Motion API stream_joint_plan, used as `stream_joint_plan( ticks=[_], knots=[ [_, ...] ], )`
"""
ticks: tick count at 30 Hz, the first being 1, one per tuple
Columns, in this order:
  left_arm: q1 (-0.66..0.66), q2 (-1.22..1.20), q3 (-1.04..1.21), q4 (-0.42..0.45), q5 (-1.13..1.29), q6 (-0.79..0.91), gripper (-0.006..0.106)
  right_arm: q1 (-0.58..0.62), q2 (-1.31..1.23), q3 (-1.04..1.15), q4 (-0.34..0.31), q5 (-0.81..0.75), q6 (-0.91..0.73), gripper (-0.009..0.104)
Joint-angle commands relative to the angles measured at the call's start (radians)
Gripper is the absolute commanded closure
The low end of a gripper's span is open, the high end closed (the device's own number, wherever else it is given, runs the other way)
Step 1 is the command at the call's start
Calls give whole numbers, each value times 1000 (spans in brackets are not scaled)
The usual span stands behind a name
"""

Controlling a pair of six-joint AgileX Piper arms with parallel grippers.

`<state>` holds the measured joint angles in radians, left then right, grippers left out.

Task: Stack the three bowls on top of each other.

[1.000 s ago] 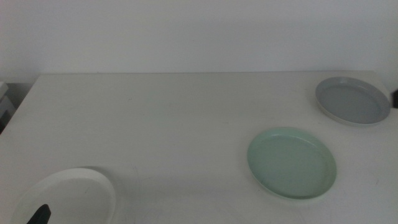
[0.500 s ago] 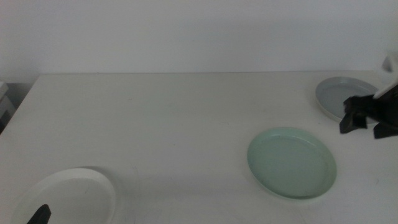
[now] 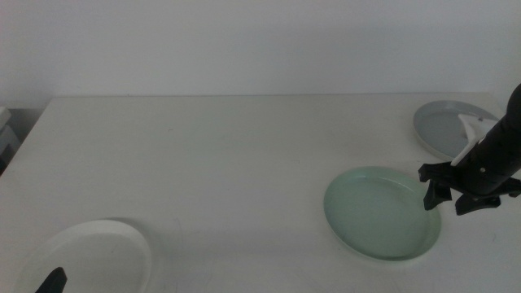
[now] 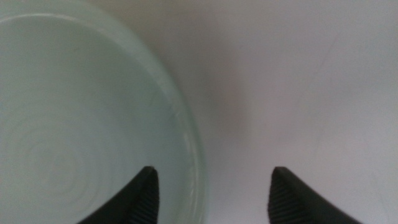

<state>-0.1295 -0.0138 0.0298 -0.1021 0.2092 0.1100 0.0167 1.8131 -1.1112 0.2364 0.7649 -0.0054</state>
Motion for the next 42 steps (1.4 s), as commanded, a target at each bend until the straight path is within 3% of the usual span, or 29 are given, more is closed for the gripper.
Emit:
stream_joint_plan(
  ticks=[1, 7, 13, 21, 28, 42],
  knots=[
    [1, -13, -4, -15, -77, -11, -4, 0, -16, -28, 5, -36, -11, 55],
    [1, -13, -4, -15, -77, -11, -4, 17, 19, -28, 13, -89, -23, 68],
    [1, -13, -4, -15, -77, -11, -4, 31, 36, -27, 32, -99, -86, 96],
    [1, -13, -4, -15, -77, -11, -4, 48, -86, -72, 39, 9, -45, 96],
    [1, -13, -4, -15, -77, -11, -4, 128, -142, -200, 107, 107, -35, 95],
    [1, -13, -4, -15, -77, -11, -4, 341, 89, -405, 132, 70, 44, 94]
  ],
)
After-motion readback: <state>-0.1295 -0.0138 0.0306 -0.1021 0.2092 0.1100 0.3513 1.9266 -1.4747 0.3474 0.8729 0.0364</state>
